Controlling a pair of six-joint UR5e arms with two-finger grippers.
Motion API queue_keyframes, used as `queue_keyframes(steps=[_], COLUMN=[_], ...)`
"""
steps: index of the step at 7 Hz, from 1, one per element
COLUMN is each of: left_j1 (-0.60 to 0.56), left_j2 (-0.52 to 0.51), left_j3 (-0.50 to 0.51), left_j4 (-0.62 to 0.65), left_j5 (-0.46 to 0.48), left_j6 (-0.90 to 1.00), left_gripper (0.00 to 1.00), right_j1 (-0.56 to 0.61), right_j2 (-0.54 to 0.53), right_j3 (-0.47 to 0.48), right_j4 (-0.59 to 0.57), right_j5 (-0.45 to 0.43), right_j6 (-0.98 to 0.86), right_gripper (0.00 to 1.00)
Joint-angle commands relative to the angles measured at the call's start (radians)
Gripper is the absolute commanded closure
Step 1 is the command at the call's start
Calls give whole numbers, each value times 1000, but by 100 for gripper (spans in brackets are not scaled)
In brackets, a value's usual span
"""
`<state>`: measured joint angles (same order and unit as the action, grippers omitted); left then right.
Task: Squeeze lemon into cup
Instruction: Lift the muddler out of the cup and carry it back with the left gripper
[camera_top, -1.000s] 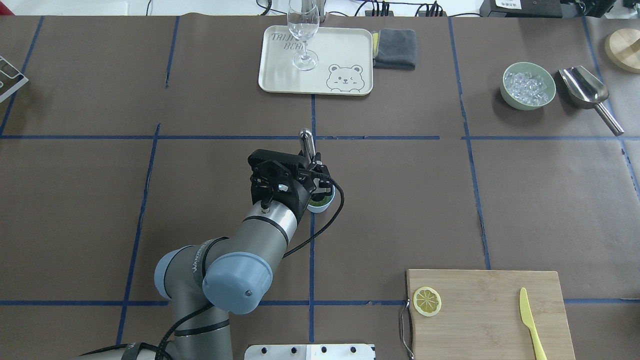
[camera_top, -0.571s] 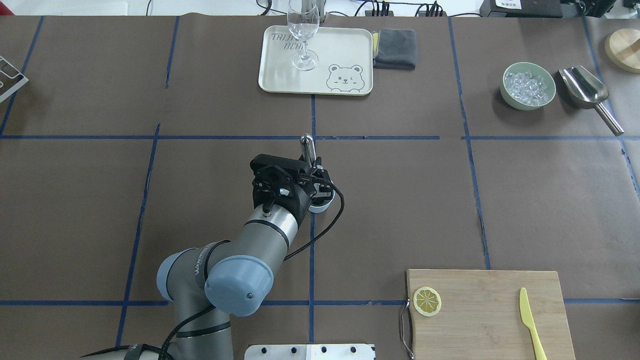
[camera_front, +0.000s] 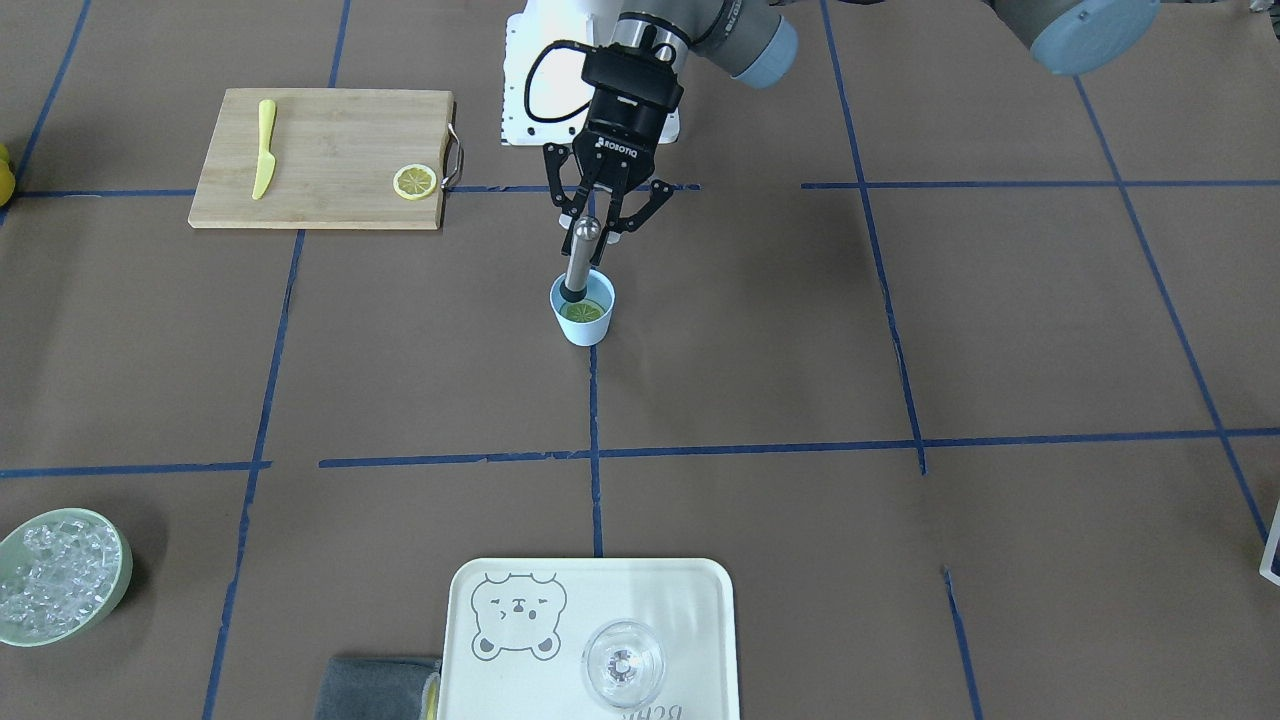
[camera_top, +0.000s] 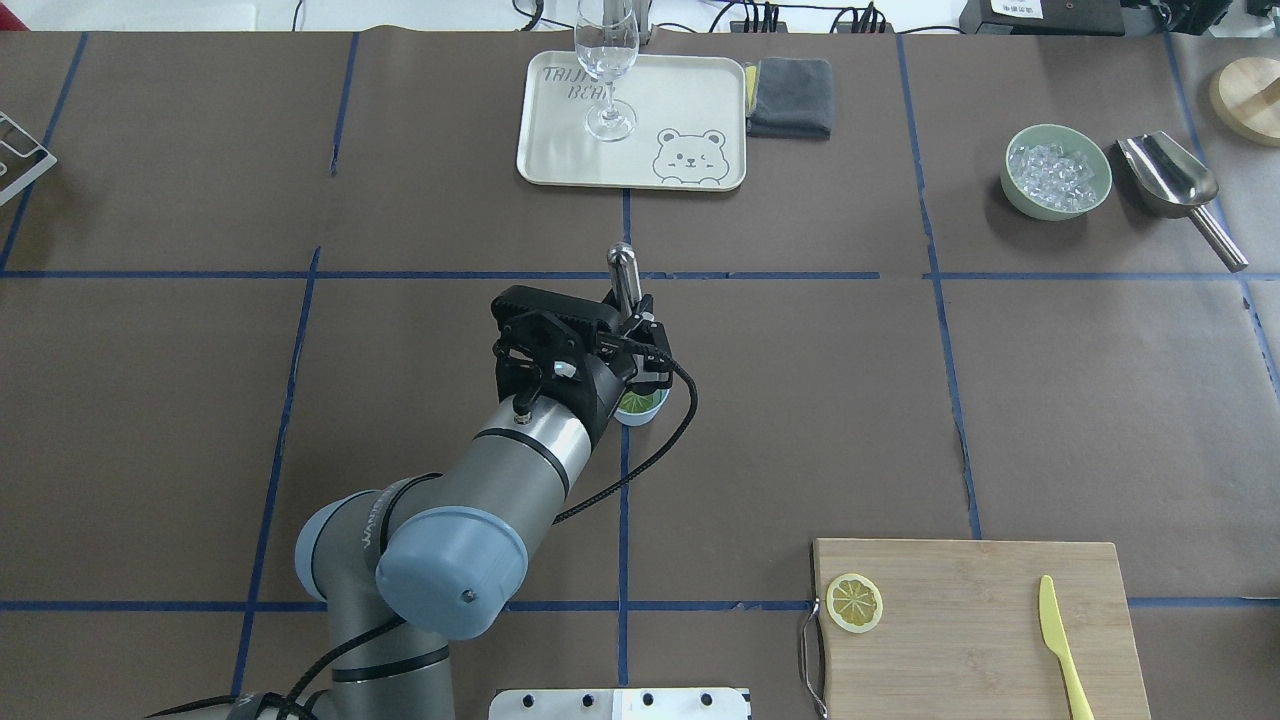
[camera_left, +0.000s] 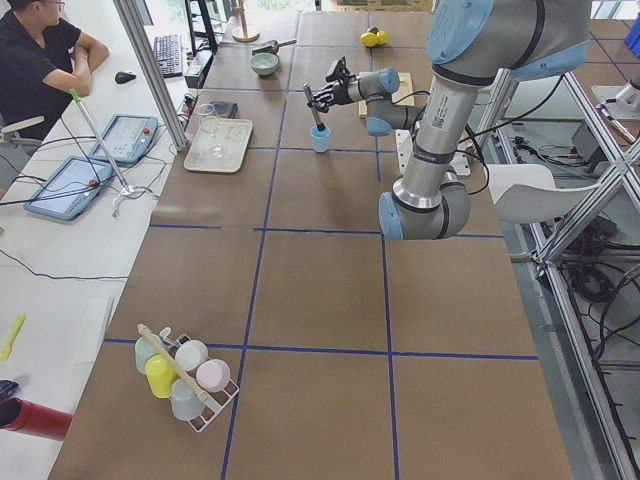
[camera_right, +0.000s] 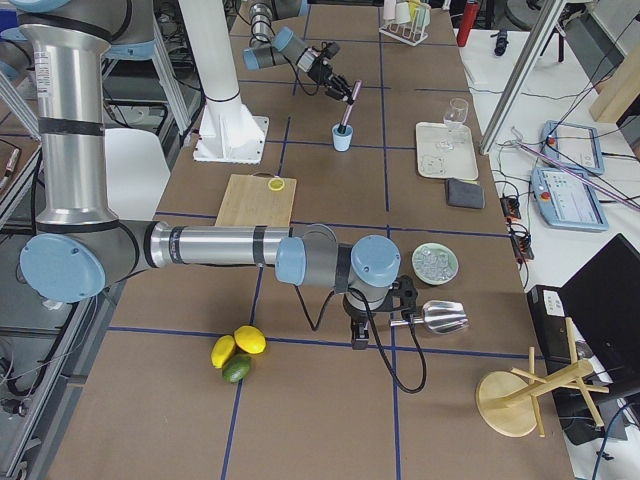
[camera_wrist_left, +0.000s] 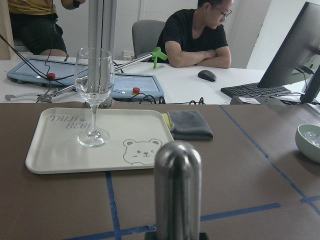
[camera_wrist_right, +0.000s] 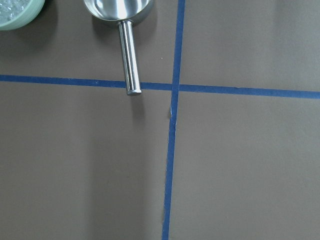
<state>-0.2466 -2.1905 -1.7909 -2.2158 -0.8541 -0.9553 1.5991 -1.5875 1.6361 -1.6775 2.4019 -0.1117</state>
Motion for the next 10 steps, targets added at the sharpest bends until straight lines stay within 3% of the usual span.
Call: queue_keyframes(steps=[1, 4, 6, 7, 8, 10], left_j1=[-60, -176, -276, -328, -400, -434], left_j2=[3, 58, 138, 171, 173, 173], left_j3=[-57, -119, -151, -192, -231, -304], left_j4=[1, 22, 66, 150, 321, 579], left_j5=[-32, -210, -406, -515, -640, -776], left_j6=[24, 26, 24, 26, 24, 23], left_gripper=[100, 100, 100, 100, 100, 100], right_j1=[-1, -1, -1, 1, 1, 1], right_j2=[1, 0, 0, 0, -2, -3], right_j3=[4, -1, 4, 5, 8, 16], right_j4=[-1, -1, -1, -1, -2, -2], right_j5=[-6, -33, -33, -32, -26, -21], right_j6=[13, 17, 18, 18, 20, 18], right_gripper=[0, 0, 0, 0, 0, 0])
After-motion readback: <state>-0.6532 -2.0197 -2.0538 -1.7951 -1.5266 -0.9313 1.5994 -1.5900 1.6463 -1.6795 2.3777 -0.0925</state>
